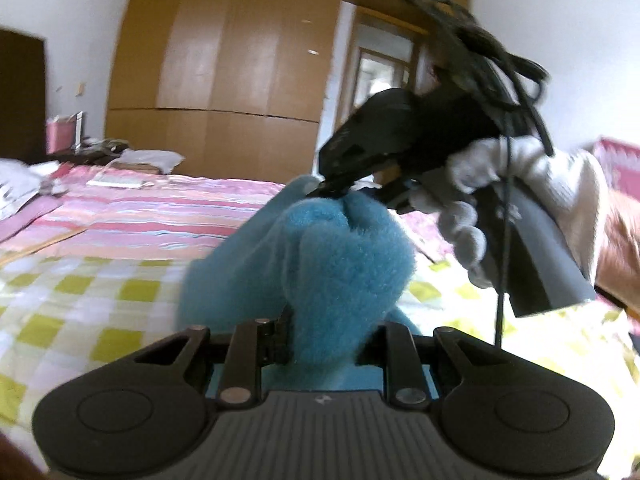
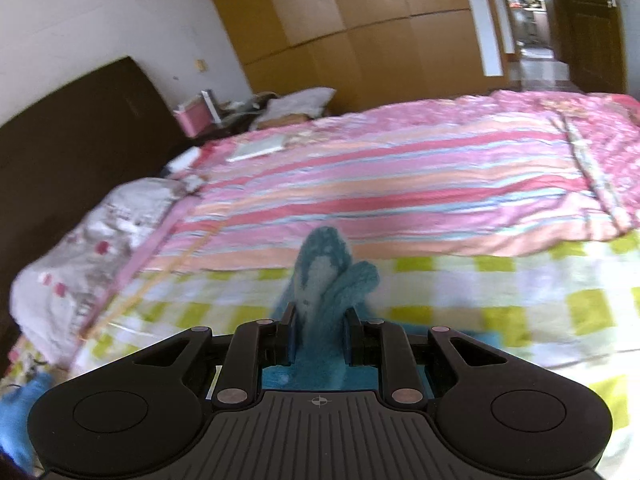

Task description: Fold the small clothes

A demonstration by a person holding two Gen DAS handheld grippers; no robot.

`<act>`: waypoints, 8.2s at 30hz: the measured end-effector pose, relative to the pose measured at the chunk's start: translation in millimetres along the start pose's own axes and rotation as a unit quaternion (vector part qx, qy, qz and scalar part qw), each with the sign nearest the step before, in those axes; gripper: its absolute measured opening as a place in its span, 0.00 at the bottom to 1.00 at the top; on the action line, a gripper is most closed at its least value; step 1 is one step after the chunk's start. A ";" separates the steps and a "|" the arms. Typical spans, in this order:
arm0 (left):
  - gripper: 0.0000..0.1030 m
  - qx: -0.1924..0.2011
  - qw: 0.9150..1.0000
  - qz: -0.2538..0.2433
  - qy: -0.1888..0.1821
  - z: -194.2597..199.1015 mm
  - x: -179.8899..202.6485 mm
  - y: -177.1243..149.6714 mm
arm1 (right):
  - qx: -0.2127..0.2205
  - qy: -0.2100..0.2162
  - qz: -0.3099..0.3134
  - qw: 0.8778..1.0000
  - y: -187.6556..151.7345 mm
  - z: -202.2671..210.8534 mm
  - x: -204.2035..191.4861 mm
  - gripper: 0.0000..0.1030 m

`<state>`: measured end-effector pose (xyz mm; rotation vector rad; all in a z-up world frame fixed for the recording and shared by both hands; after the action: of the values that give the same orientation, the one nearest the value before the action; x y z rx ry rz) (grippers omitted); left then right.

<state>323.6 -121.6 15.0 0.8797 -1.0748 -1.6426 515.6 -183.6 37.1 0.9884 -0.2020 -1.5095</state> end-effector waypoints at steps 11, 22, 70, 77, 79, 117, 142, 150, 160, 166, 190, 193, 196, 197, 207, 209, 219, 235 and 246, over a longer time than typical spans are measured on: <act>0.28 -0.047 0.997 -0.054 -0.020 -45.0 64.4 -22.1 | -0.022 -0.049 -0.043 0.998 -23.3 -30.8 93.9 0.21; 0.50 -0.050 0.987 -0.147 -0.040 -50.4 94.7 -36.1 | 0.018 -0.026 -0.060 0.998 -33.6 19.6 118.0 0.29; 0.63 -0.078 0.996 0.028 -0.016 -10.7 -58.8 -52.3 | 0.006 0.026 -0.118 0.993 -67.6 9.1 100.2 0.21; 0.69 -0.065 0.997 0.035 -0.034 -27.1 -44.1 -40.9 | 0.090 0.050 -0.148 0.984 -49.9 54.6 117.0 0.14; 0.70 -0.083 0.995 0.030 -0.042 -39.2 -35.1 -48.3 | 0.079 -0.009 -0.152 0.985 -61.8 36.0 142.3 0.14; 0.84 -0.116 0.976 0.122 -0.134 -94.9 -35.5 -50.0 | 0.049 -0.004 -0.241 0.969 -98.6 22.3 185.7 0.64; 0.82 -0.132 0.990 -0.031 -0.042 22.2 -7.8 -63.8 | 0.077 -0.029 -0.174 0.981 -158.1 101.1 136.8 0.48; 0.82 -0.123 0.992 -0.033 -0.018 29.3 -5.2 -57.3 | 0.118 -0.032 -0.081 0.989 -158.9 129.4 102.2 0.36; 0.82 -0.137 0.989 -0.047 -0.015 15.6 10.6 -65.7 | 0.092 -0.076 -0.064 0.991 -169.3 102.7 120.3 0.22; 0.82 -0.136 0.989 -0.053 -0.020 17.4 13.7 -63.4 | 0.095 -0.060 -0.103 0.988 -171.9 103.2 136.4 0.22; 0.82 -0.170 0.985 -0.012 0.002 48.5 0.2 -81.2 | 0.058 -0.140 -0.069 0.986 -201.1 144.1 113.2 0.27; 0.82 -0.168 0.986 -0.014 0.004 54.0 0.7 -80.3 | 0.057 -0.151 -0.055 0.985 -206.0 150.6 109.7 0.27; 0.82 -0.166 0.986 -0.015 0.003 60.4 2.3 -81.7 | 0.057 -0.159 -0.043 0.985 -209.0 155.6 105.9 0.27; 0.82 -0.166 0.986 -0.015 0.003 62.5 2.4 -82.7 | 0.056 -0.161 -0.039 0.985 -210.6 157.3 103.7 0.27; 0.82 -0.163 0.987 -0.013 0.004 82.4 1.5 -86.9 | 0.070 -0.172 0.008 0.983 -222.0 174.8 78.1 0.27; 0.82 -0.164 0.986 -0.013 0.004 85.4 1.5 -88.6 | 0.071 -0.172 0.014 0.982 -225.0 177.0 73.2 0.27; 0.82 -0.159 0.987 -0.016 0.000 98.1 6.7 -88.8 | 0.070 -0.173 0.028 0.982 -237.1 184.3 64.1 0.29; 0.82 -0.164 0.986 -0.035 -0.006 108.4 20.3 -97.7 | 0.062 -0.181 0.047 0.980 -264.7 186.8 60.0 0.29; 0.83 -0.172 0.984 -0.043 -0.001 111.4 20.1 -106.6 | 0.056 -0.181 0.054 0.980 -278.3 186.1 57.4 0.30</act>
<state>183.0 -95.8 -46.2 0.7032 -0.7299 -1.8316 194.5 -247.9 -53.2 0.7683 -0.5974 -1.5813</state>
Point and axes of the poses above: each gripper's, at about its wrist camera, not at the fingertips, and z roughly against the way its jaws point, x to its right, y to its top, the point moved 10 cm from there along -z, roughly the way its jaws point, and after that the axes turned 14 degrees about -z, right-handed, at the moved point
